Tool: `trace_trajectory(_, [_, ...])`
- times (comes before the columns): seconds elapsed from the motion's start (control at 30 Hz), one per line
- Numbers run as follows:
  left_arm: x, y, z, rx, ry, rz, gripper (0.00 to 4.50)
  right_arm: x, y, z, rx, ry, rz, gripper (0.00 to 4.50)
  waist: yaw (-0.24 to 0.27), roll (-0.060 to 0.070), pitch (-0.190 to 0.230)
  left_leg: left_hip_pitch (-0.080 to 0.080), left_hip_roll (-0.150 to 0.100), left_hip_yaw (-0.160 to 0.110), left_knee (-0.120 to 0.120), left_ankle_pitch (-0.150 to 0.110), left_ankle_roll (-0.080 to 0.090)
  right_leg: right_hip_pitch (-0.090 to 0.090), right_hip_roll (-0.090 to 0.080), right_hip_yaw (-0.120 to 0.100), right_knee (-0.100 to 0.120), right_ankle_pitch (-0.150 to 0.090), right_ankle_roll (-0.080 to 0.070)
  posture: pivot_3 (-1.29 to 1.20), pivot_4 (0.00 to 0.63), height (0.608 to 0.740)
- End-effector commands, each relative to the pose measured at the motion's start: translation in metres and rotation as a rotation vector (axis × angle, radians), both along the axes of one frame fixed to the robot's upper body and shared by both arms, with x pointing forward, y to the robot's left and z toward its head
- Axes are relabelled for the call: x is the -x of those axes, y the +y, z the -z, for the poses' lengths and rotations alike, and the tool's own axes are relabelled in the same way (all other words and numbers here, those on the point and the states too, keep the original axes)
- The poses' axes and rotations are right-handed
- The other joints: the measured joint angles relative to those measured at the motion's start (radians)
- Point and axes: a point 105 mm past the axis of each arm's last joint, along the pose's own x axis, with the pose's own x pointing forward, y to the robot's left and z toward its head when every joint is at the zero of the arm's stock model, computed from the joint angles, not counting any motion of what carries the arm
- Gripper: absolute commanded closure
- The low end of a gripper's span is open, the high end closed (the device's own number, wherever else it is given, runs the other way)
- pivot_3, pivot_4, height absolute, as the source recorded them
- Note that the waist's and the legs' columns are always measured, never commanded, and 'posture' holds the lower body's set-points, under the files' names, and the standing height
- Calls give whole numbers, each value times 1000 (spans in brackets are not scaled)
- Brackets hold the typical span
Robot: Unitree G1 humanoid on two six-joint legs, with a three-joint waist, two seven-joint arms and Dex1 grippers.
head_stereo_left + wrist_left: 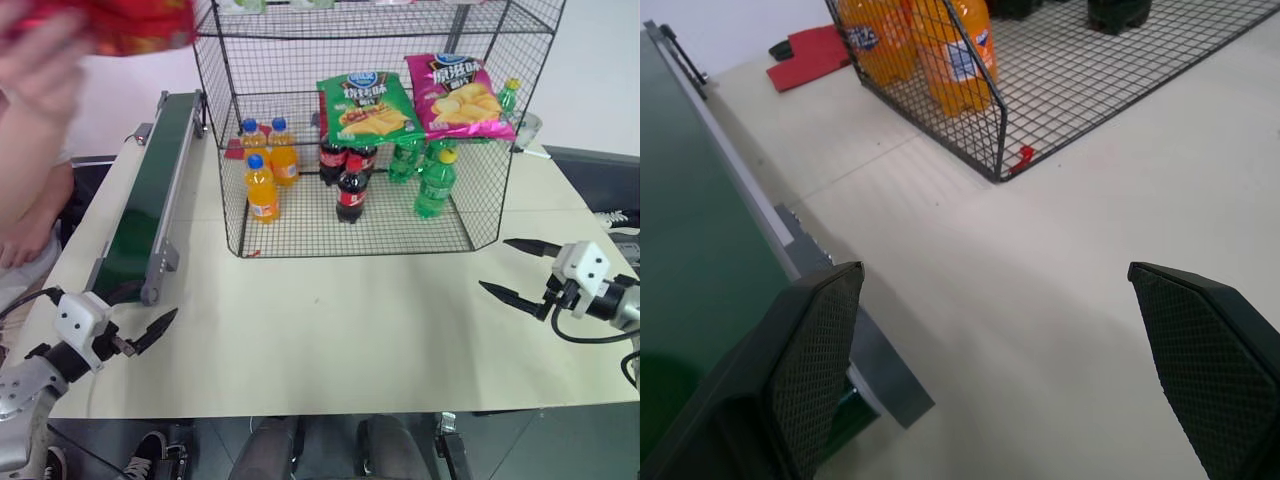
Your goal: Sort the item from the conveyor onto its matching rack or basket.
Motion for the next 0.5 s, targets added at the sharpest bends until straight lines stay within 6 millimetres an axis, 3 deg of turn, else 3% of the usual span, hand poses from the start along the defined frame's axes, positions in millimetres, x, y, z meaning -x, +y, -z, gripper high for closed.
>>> trace_trajectory(0.03, [2, 7, -10, -30, -35, -23, 55, -3, 2, -9, 0, -35, -11, 0, 0, 0, 0, 0, 0, 0, 0, 0, 0, 0, 0, 0, 0, 0, 0, 0, 150, 740])
trace_trajectory(0.43, [2, 23, -19, -84, -94, -104, 55, -5, 28, -19, -91, -48, -68, 0, 0, 0, 0, 0, 1, 0, -1, 0, 0, 0, 0, 0, 0, 0, 0, 0, 150, 740])
trace_trajectory(0.5, [7, 25, -17, -25, -50, -95, 55, -5, 30, -19, -92, -44, -70, 0, 0, 0, 0, 0, 1, 0, 0, 0, 0, 0, 0, 0, -1, 0, 0, 0, 150, 740])
